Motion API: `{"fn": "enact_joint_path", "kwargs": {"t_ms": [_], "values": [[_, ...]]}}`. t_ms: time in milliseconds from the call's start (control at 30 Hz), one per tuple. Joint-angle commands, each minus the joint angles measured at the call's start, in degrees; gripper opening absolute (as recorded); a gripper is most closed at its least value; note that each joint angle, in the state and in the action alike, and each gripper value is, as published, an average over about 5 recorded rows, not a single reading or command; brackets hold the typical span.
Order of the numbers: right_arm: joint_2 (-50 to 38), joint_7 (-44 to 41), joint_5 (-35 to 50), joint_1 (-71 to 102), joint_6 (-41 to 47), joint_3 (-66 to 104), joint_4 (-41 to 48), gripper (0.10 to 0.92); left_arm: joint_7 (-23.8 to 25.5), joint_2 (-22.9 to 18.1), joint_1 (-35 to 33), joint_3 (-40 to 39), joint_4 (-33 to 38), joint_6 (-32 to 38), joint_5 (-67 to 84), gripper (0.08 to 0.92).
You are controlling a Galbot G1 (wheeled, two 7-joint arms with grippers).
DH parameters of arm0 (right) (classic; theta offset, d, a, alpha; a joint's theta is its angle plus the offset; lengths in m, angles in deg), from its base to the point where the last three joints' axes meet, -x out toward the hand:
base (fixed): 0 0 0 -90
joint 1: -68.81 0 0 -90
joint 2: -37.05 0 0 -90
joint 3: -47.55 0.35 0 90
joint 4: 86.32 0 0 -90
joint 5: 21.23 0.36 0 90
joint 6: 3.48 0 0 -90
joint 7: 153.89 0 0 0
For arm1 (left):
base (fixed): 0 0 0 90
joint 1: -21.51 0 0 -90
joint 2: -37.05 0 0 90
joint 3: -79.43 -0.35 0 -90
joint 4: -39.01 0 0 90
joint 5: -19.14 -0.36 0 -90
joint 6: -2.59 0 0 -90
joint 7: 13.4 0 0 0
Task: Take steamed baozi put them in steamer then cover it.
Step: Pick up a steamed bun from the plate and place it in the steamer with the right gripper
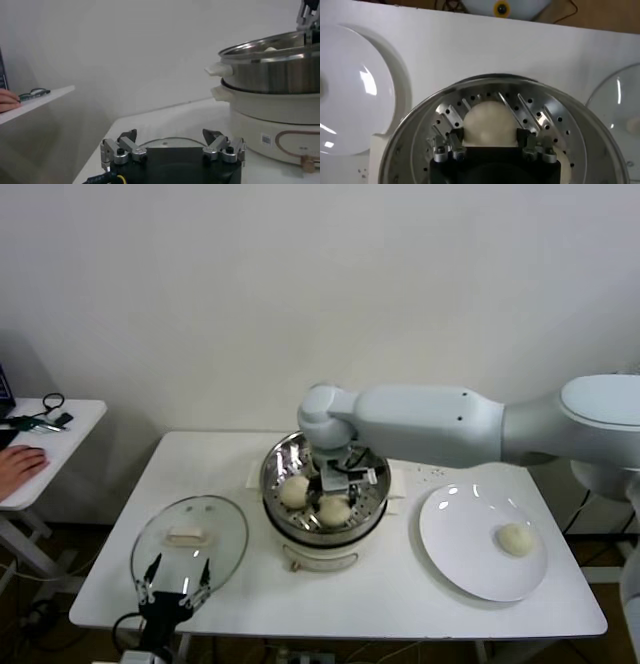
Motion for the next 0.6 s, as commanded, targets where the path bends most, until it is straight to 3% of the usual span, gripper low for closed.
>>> {"fn": "enact_joint_path", "kwargs": {"t_ms": [33,300,600], "values": [[1.44,0.17,-0.72,1.45,-0.11,-0.19,0.1,0.681,-0.02,0.35,-0.03,0.05,-0.37,0.04,0.07,0.823],[0.5,0.35,-0.31,0.89,0.44,0.35,0.24,0.813,-0.13,0.95,0.71,-0.1,-0.45,-0.2,-0.05,0.823],[-7.59,3.53,2.44,-5.09,3.63,1.41,-1.15,0.823,-0.17,1.35,0.49,0.02,-0.68,0.08,-0.06,0.823]]}}
